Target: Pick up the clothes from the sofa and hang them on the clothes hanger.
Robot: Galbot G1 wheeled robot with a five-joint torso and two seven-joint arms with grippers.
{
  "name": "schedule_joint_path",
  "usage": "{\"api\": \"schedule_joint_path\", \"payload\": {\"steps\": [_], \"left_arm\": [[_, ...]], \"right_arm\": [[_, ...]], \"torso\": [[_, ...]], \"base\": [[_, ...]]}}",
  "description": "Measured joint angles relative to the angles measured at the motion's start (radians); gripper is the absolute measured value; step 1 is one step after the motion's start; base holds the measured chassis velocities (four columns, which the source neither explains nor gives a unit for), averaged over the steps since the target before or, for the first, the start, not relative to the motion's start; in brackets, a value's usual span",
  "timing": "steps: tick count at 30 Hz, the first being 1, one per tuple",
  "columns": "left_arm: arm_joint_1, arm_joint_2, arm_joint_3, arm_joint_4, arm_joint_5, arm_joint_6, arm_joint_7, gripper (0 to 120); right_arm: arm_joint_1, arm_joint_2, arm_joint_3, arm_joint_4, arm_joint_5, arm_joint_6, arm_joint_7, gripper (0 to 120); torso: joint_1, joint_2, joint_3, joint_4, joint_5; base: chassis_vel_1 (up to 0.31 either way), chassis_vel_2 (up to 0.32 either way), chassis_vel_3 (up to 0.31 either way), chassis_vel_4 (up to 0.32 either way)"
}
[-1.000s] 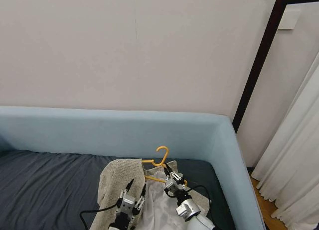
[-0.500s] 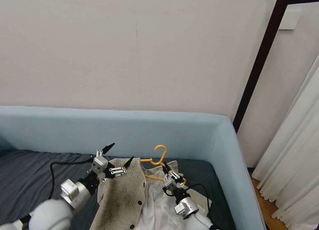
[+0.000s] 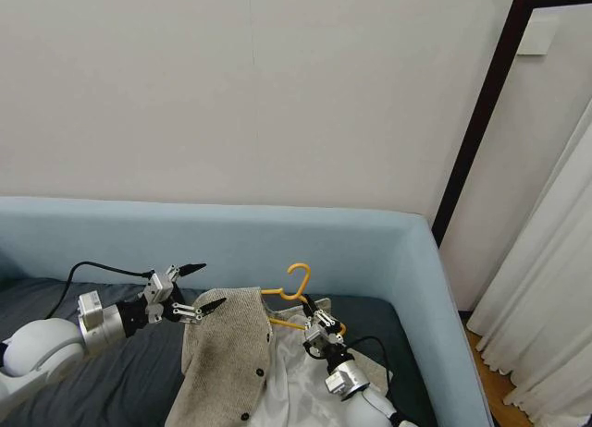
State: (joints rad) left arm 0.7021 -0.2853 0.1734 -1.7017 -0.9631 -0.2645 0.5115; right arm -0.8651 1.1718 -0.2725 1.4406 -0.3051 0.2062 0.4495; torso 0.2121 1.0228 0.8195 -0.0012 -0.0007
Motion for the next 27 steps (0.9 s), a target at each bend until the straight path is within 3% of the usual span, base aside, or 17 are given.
{"api": "schedule_joint_path", "payload": {"steps": [1,2,3,6,8,11,13,17,22,27], "left_arm": [[-0.033,-0.007,0.035,0.012,-0.001,0.003,0.008,100],[-0.146,-0.030,0.158,0.049,-0.013,0.012,0.038,100],[-0.146,-0.030,0.158,0.049,-0.013,0.012,0.038,100],[-0.344,-0.078,0.314,0.123,-0.035,0.044,0.136,100],[-0.364,-0.084,0.327,0.132,-0.039,0.049,0.149,100],[-0.497,-0.131,0.419,0.193,-0.083,0.100,0.222,100],[-0.497,-0.131,0.419,0.193,-0.083,0.100,0.222,100],[-0.612,-0.164,0.576,0.239,-0.071,0.125,0.306,100],[-0.694,-0.228,0.683,0.310,-0.050,0.126,0.320,99],[-0.735,-0.295,0.731,0.359,-0.048,0.125,0.314,98]], "right_arm": [[-0.002,-0.002,0.001,0.002,-0.004,0.002,0.000,5],[-0.006,-0.006,0.005,0.004,-0.016,0.007,0.000,5],[-0.006,-0.006,0.005,0.004,-0.016,0.007,0.000,5],[-0.013,-0.008,0.015,0.006,-0.027,0.012,0.002,5],[-0.014,-0.008,0.016,0.006,-0.029,0.012,0.002,5],[-0.016,-0.008,0.028,0.005,-0.038,0.016,0.003,5],[-0.016,-0.008,0.028,0.005,-0.038,0.016,0.003,5],[-0.007,-0.001,0.029,-0.009,-0.046,0.028,0.003,5],[-0.007,0.002,0.031,-0.011,-0.068,0.040,0.004,5],[-0.025,0.001,0.049,-0.001,-0.094,0.053,0.013,5]], "torso": [[0.000,0.000,0.000,0.0000,0.0000],[0.000,0.000,0.000,-0.0002,-0.0004],[0.000,0.000,0.000,-0.0002,-0.0004],[0.000,0.000,0.000,-0.0003,0.0002],[0.000,0.000,0.000,-0.0004,0.0004],[0.000,0.000,0.000,-0.0003,0.0001],[0.000,0.000,0.000,-0.0003,0.0001],[0.000,0.000,0.000,0.0003,0.0000],[0.000,0.000,0.000,0.0001,-0.0002],[0.000,0.000,0.000,-0.0004,0.0001]], "base": [[0.000,0.000,0.000,0.000],[0.000,0.000,0.000,0.000],[0.000,0.000,0.000,0.000],[0.000,0.000,0.000,0.000],[0.000,0.000,0.000,0.000],[0.000,0.000,0.000,0.000],[0.000,0.000,0.000,0.000],[0.000,0.000,0.000,0.000],[0.000,0.000,0.000,0.000],[0.000,0.000,0.000,0.000]]}}
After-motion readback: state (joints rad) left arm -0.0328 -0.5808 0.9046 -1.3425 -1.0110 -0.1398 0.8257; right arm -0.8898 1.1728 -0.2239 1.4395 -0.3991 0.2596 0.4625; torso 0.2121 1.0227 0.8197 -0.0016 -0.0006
